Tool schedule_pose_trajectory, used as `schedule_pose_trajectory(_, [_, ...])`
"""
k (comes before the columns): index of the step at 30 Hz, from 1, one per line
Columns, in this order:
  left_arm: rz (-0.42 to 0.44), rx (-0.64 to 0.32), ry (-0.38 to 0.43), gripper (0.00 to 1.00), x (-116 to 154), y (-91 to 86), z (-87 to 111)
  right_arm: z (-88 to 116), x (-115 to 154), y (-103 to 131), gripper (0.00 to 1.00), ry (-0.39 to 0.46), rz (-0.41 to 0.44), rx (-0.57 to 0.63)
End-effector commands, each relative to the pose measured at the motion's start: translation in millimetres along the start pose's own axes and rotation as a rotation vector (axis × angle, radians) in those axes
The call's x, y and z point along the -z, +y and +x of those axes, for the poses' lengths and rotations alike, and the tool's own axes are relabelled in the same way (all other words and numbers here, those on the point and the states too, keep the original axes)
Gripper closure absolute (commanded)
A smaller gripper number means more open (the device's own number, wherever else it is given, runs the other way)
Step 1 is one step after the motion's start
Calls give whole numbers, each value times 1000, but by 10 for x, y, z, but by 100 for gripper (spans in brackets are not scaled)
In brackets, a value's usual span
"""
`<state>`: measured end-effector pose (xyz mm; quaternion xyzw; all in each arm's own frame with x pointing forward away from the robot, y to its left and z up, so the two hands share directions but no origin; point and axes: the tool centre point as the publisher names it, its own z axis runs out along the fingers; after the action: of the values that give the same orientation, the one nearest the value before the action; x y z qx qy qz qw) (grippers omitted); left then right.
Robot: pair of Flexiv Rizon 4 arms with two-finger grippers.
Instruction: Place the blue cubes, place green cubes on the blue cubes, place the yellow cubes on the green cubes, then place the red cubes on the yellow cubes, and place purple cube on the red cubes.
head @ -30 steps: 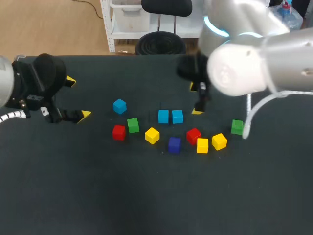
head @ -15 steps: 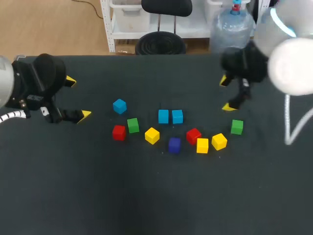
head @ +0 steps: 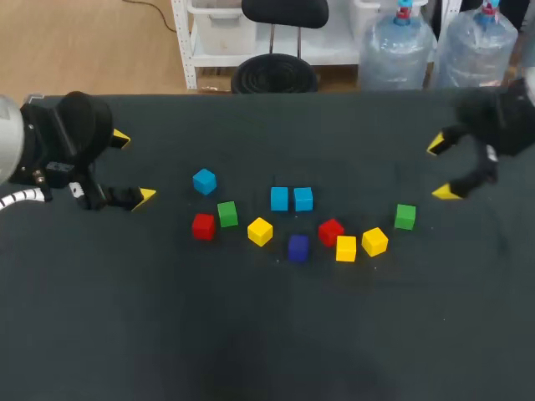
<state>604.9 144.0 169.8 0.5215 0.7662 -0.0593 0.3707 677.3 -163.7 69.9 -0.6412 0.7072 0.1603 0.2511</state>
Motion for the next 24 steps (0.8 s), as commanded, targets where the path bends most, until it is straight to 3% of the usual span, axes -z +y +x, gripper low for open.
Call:
schedule_pose_trajectory(1, [2,-1,0,0,2,8,3,137,203,148,0,-115,28,-9])
schedule_pose_trajectory(8, [2,-1,0,0,2,8,3,250,294,188,0,-132,35,-18])
schedule_pose_trajectory(24, [2,-1,0,0,2,8,3,258,276,195,0,-107,15,-12])
